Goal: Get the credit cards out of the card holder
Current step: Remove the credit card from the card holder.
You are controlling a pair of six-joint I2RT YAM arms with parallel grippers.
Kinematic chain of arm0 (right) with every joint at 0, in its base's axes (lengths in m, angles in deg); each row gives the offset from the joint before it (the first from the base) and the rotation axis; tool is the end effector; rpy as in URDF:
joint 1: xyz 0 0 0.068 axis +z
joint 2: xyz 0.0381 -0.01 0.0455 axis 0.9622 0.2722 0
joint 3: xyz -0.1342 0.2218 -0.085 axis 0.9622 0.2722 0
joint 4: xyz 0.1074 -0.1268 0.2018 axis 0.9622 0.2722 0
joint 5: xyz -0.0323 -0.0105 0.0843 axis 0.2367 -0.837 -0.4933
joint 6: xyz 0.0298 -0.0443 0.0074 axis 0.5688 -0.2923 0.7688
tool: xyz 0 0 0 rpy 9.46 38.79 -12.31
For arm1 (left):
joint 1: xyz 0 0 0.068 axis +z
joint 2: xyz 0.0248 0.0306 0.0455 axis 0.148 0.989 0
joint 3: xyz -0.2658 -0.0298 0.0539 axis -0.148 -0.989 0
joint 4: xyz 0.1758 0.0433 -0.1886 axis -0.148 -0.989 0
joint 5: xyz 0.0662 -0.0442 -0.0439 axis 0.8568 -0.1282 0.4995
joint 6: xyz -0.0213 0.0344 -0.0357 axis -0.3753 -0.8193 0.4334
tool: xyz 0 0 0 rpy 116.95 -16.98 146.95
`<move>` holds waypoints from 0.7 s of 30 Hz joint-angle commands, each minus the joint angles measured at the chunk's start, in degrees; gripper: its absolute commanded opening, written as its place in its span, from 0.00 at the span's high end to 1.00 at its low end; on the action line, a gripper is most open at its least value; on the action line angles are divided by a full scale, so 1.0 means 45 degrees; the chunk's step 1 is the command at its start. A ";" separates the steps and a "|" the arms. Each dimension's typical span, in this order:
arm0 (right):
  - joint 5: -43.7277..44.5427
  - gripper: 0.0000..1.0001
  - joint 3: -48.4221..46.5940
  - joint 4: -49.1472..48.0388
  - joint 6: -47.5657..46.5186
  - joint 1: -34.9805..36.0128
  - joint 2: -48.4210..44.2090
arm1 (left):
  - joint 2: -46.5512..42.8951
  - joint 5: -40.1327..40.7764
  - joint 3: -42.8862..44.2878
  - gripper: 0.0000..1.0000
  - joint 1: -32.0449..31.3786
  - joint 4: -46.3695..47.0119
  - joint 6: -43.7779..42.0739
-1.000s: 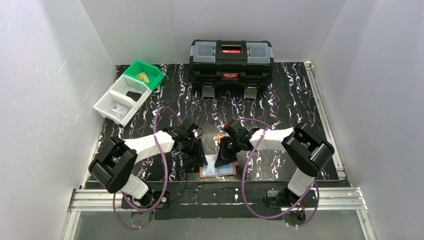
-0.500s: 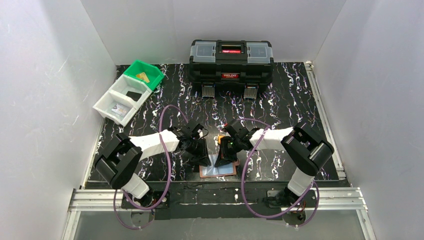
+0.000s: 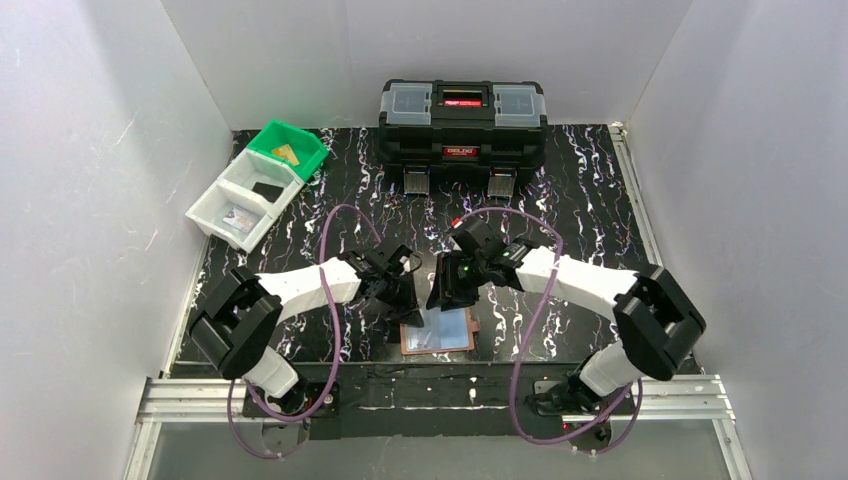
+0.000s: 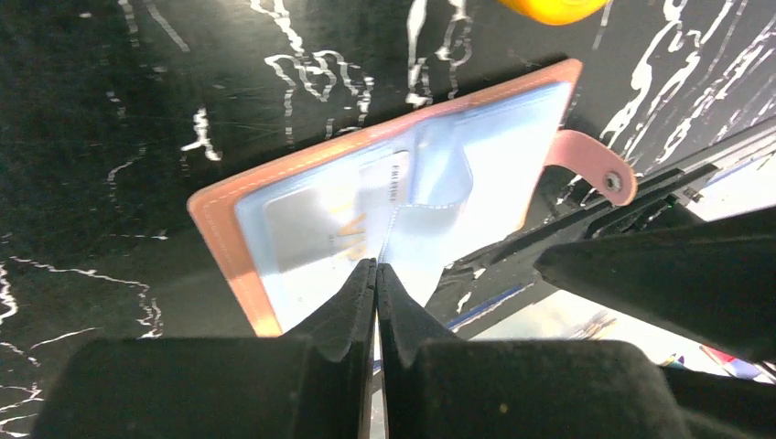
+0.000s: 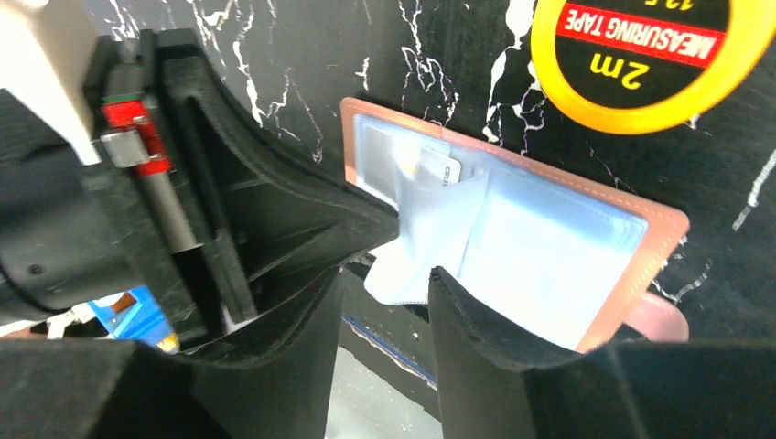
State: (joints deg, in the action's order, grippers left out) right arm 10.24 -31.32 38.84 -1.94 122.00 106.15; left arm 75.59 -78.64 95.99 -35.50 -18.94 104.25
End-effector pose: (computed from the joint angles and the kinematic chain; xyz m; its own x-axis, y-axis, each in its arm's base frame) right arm 0.1981 0.2345 0.1976 -0.9781 -0.0059 -0.2082 -0.1349 0.7797 0.6115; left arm 0.1983 -0.2074 0.1669 -0.9911 -0.0761 -0.1090 0.0010 0.8157 -0.5785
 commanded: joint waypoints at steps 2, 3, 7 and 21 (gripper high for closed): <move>0.1718 0.50 -0.0728 0.2051 -0.0313 -0.0009 -0.1387 | -0.0215 -0.0067 0.0845 1.00 -0.0366 -0.0132 0.0117; 0.1974 0.50 -0.0701 0.2256 -0.0314 -0.0028 -0.1574 | -0.0125 -0.0058 0.0963 1.00 -0.0417 -0.0116 0.0117; 0.2857 0.46 -0.0443 0.2941 -0.0259 -0.0154 -0.2345 | 0.0394 -0.0169 0.1385 1.00 -0.0671 0.0065 0.0187; 0.3475 0.33 0.1158 0.3289 0.0377 -0.0386 -0.4519 | 0.2106 -0.0337 0.3020 0.72 -0.1490 0.0388 0.0179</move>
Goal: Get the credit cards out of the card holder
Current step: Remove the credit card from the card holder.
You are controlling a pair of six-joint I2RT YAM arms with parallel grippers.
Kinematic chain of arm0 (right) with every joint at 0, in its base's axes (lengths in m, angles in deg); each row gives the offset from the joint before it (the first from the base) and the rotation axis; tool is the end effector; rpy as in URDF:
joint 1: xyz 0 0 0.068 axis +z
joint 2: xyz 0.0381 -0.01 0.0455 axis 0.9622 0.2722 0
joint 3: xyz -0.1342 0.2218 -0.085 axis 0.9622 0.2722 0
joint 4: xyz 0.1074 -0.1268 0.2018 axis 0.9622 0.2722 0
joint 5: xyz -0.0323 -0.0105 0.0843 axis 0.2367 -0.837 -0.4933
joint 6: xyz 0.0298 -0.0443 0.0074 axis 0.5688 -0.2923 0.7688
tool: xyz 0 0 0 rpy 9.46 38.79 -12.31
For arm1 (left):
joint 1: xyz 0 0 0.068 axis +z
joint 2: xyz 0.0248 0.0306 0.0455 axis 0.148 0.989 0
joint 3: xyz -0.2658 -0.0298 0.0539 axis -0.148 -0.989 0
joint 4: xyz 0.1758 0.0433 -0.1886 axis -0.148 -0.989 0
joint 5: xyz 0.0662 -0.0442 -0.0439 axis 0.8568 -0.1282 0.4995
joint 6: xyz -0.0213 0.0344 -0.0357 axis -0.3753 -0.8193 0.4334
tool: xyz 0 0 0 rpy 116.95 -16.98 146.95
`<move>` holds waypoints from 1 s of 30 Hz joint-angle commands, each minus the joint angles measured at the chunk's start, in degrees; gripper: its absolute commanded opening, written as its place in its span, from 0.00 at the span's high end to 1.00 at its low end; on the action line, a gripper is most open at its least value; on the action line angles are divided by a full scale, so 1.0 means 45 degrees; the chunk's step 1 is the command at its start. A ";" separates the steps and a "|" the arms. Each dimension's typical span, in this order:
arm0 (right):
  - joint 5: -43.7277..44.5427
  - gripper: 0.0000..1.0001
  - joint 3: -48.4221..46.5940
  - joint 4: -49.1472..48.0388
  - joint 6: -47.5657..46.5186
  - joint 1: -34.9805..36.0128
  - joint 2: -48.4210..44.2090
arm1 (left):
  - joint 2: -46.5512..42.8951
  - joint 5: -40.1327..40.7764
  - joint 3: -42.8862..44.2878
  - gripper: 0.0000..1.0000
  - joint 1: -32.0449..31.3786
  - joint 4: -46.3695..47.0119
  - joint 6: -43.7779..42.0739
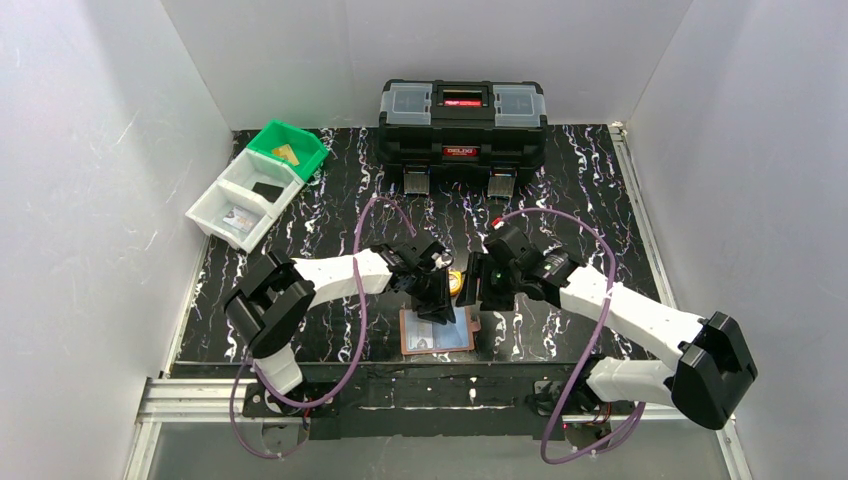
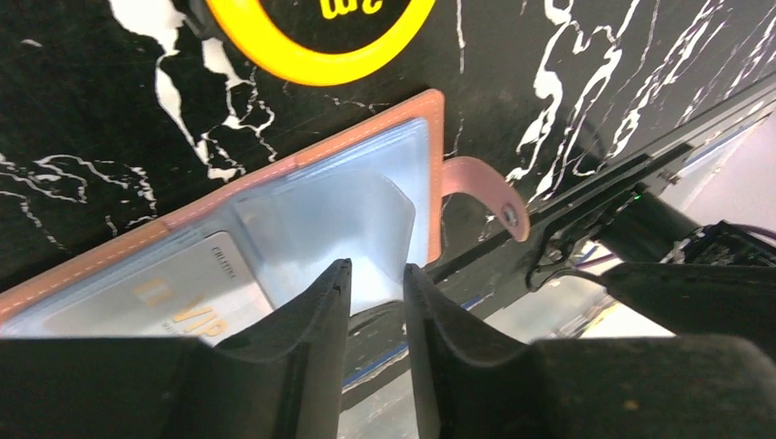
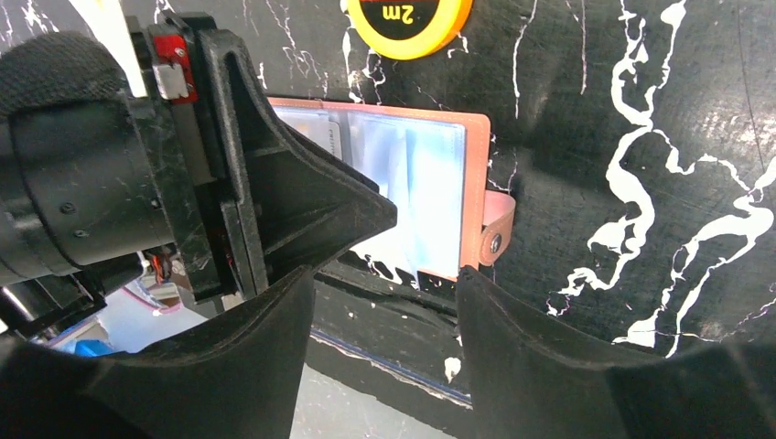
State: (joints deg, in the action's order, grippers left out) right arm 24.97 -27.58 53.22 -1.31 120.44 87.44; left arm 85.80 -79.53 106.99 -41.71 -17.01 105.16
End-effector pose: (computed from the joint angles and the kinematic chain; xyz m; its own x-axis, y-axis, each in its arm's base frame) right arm 0.1652 0.1752 0.2429 -0.9220 0.1394 -0.3612 -0.0601 0.8701 0.4893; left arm 0.2081 -0.2685 0.1708 -0.9924 0.0221 -0.1209 0.0923 0.7837 -0.6142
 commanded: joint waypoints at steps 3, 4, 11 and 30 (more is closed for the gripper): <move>0.0090 0.33 0.0483 -0.0053 0.0316 -0.0040 -0.0489 | -0.0305 -0.0092 0.0765 0.65 -0.0111 -0.0222 -0.0092; 0.0083 0.33 0.0506 -0.0084 0.0345 -0.0041 -0.0509 | -0.0367 -0.0067 0.0832 0.62 -0.0120 -0.0305 -0.0139; 0.0036 0.33 0.0570 -0.0300 0.0502 -0.0041 -0.0631 | -0.0623 0.0191 0.1323 0.52 -0.0092 -0.1012 -0.0530; -0.3199 0.50 0.0260 -0.3799 0.1153 0.0551 0.2711 | -0.3793 0.0937 -0.1344 0.80 0.1847 -0.3197 -0.1857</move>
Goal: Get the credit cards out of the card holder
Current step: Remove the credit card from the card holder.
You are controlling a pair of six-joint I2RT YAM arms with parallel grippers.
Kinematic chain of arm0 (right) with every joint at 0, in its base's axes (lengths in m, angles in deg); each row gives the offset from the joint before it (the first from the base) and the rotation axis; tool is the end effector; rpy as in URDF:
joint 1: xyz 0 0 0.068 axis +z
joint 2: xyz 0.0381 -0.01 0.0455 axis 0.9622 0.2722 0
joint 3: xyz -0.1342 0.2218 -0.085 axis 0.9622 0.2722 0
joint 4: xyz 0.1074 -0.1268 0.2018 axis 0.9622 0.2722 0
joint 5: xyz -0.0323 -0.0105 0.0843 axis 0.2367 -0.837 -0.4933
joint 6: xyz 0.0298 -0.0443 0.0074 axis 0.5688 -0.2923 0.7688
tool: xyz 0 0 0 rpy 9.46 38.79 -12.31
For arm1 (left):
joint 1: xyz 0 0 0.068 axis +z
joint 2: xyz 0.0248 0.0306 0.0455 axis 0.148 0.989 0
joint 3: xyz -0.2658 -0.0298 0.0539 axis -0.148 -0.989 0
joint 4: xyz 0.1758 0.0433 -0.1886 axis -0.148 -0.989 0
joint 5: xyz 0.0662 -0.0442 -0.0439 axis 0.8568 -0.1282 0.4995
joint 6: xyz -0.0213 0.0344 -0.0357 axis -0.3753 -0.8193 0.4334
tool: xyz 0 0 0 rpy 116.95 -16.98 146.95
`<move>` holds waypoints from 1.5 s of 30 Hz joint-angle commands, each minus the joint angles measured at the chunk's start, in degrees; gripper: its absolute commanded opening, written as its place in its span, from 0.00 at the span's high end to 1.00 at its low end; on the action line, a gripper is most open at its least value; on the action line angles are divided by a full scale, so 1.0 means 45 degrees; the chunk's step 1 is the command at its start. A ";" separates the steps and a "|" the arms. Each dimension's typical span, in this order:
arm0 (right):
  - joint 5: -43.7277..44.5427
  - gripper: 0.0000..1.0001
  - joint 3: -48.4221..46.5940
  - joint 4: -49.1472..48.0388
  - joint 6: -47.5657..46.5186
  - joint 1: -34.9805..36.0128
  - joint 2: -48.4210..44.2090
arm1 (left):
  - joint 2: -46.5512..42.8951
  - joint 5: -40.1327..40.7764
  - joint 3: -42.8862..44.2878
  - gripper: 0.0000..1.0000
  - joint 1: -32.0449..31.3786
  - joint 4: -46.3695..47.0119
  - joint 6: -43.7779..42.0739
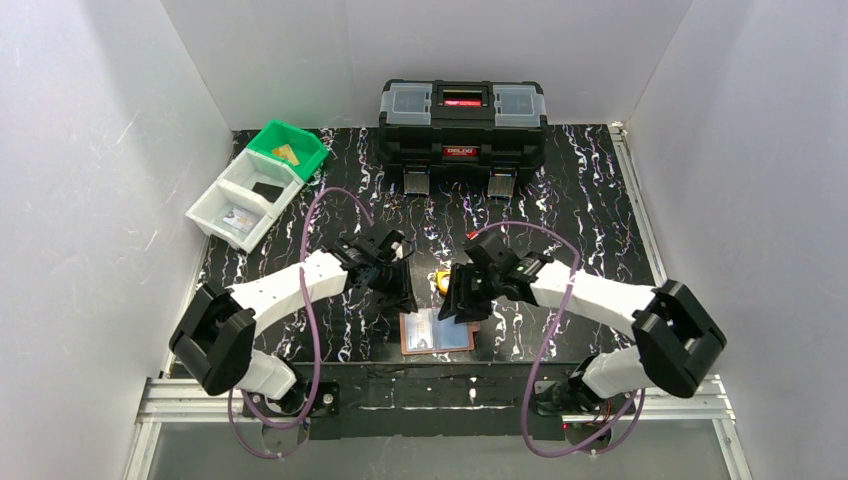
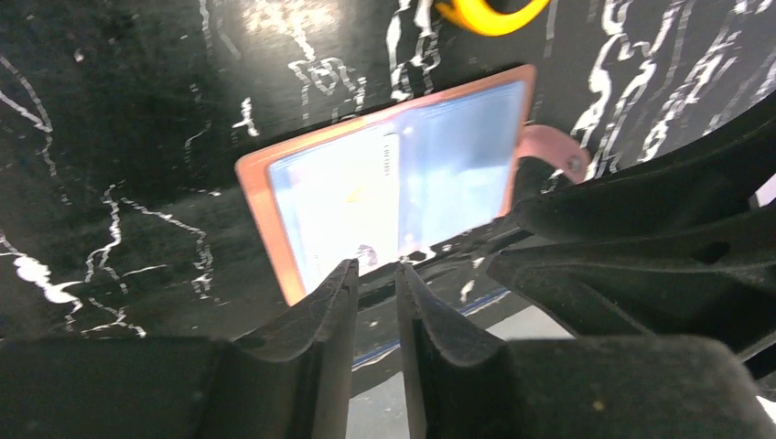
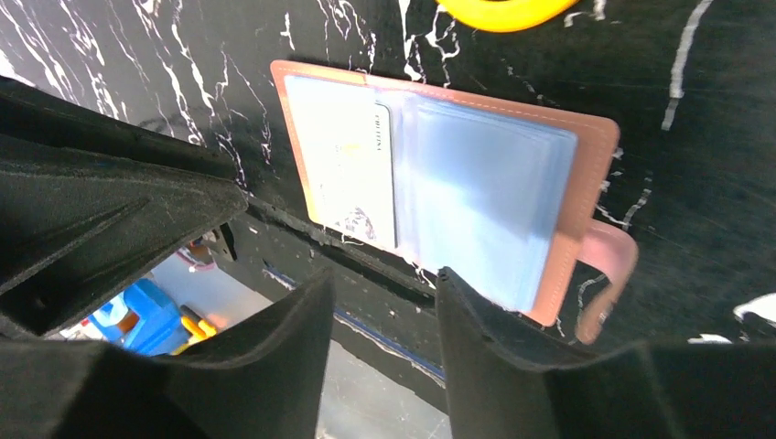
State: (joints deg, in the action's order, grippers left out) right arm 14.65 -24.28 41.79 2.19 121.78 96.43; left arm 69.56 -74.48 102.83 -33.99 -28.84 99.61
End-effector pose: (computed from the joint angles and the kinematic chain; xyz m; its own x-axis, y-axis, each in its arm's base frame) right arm 0.1738 0.2023 0.2020 -0.9738 0.0907 -0.2084 -0.0503 0.8082 0.5867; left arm 0.2041 -0.1991 0.2191 -0.9696 -0.0726 -0.2337 0.0716 0.8292 -0.5543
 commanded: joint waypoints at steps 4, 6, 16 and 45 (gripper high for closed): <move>-0.1273 0.55 -0.0455 -0.1860 0.0523 0.0307 0.1510 | 0.0265 -0.0375 -0.0504 0.86 0.0159 -0.0313 -0.0858; -0.1428 0.58 -0.0439 -0.2079 0.0559 0.0318 0.1856 | 0.0555 -0.0450 -0.0543 0.88 0.0152 -0.0107 -0.0893; -0.1663 0.67 -0.0458 -0.2543 0.0524 0.0310 0.2808 | 0.1173 -0.0064 -0.0755 0.97 0.0154 -0.0011 -0.0825; -0.2139 0.65 0.0658 -0.4006 0.0669 0.0307 0.3829 | 0.2341 0.0002 -0.1227 1.00 -0.0180 0.0713 0.0233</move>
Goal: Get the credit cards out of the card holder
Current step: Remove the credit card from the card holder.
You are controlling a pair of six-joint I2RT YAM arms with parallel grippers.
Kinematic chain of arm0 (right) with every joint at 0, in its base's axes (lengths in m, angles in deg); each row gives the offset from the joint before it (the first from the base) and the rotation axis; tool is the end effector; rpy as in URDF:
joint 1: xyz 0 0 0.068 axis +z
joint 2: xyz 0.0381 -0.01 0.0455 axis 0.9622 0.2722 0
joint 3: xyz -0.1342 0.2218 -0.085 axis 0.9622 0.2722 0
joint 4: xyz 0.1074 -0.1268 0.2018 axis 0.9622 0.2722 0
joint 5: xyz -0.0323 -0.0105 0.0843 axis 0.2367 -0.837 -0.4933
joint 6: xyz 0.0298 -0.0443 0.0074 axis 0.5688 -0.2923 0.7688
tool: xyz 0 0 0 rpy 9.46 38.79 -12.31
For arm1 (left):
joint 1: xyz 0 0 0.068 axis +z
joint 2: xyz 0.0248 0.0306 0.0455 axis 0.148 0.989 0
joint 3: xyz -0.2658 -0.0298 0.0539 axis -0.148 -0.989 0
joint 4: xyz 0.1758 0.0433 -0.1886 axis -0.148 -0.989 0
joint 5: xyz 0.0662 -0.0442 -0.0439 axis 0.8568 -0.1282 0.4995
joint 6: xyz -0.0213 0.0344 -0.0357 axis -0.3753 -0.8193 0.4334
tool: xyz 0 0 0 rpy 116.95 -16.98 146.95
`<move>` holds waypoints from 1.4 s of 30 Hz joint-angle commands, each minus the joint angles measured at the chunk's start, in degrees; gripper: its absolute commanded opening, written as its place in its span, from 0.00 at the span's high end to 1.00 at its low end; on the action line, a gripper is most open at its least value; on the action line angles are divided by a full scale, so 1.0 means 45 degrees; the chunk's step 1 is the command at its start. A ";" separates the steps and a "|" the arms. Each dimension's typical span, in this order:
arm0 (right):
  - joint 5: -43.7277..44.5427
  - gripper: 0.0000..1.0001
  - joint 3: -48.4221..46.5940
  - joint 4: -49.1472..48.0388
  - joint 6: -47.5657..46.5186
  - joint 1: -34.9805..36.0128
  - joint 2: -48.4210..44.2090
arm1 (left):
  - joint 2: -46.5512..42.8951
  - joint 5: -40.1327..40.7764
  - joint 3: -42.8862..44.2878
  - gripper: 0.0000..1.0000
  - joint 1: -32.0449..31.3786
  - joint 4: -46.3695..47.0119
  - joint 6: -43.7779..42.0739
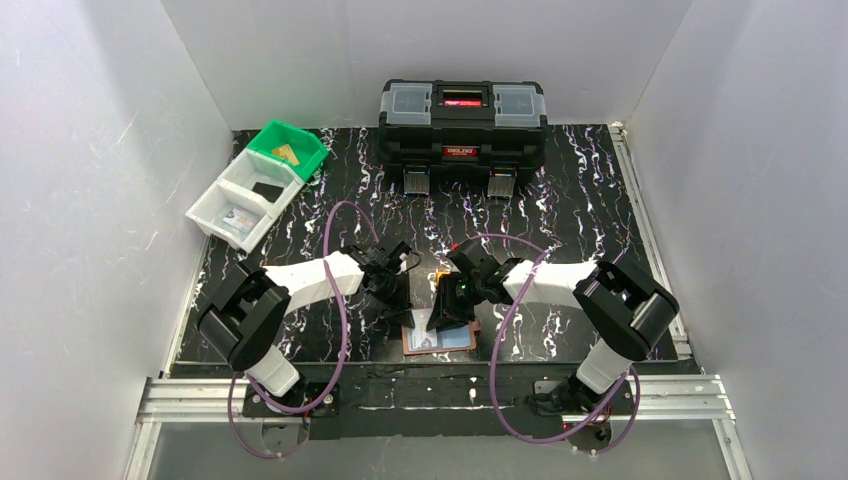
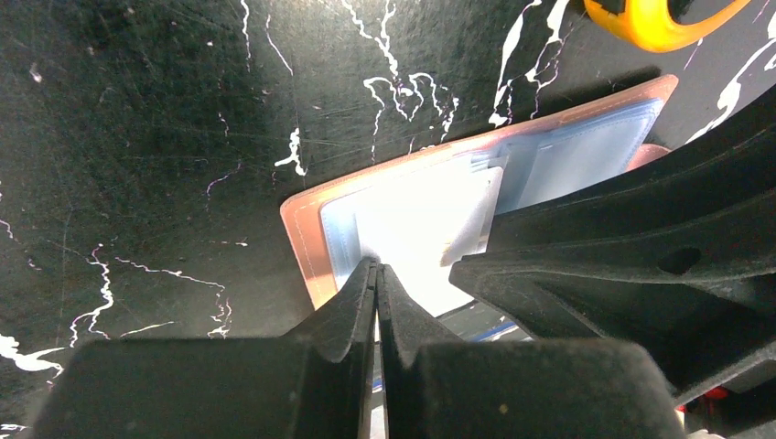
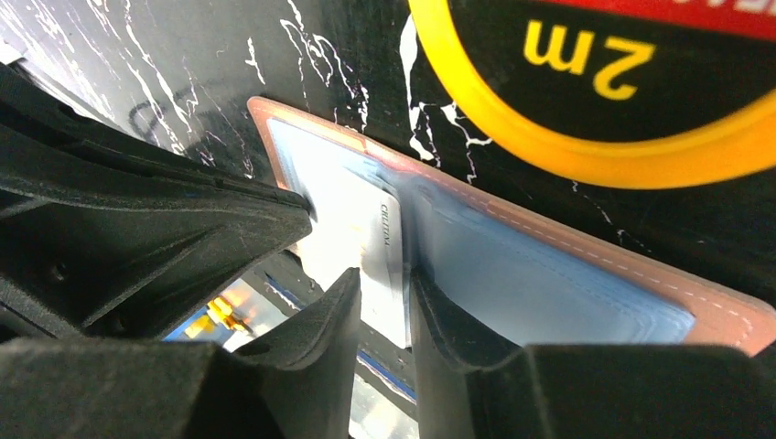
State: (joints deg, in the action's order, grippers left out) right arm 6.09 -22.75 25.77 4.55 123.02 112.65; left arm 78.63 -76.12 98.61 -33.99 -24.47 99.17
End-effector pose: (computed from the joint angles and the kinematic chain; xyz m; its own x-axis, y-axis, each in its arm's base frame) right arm 0.1881 0.2352 0.1381 -0.9972 0.0239 -0.0704 -0.0270 0.7655 0.6428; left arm 0.2073 -0.2034 0.1597 -0.9929 -0.0368 -0.1131 0.0228 0.8742 -0.4851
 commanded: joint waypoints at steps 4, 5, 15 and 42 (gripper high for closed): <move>-0.0554 0.65 0.0702 -0.1120 0.0373 -0.0072 0.0195 | 0.0319 0.0454 -0.0331 1.00 -0.0224 -0.0216 0.0509; -0.0674 0.65 0.0822 -0.1422 0.0439 -0.0117 0.0196 | 0.0314 0.0446 -0.0348 1.00 -0.0223 -0.0186 0.0561; -0.1269 0.65 0.2499 -0.3541 0.1359 -0.0941 -0.0529 | 0.0455 0.0747 -0.0514 1.00 -0.0263 -0.0340 0.0814; -0.2479 0.84 0.3908 -0.7331 0.2952 -0.1659 -0.0235 | 0.0620 0.0638 -0.0472 1.00 -0.0263 -0.0385 0.0828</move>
State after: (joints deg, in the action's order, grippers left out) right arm -3.90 -4.26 -5.51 17.99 115.83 111.05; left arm 79.11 -76.30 98.26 -34.73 -23.18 104.00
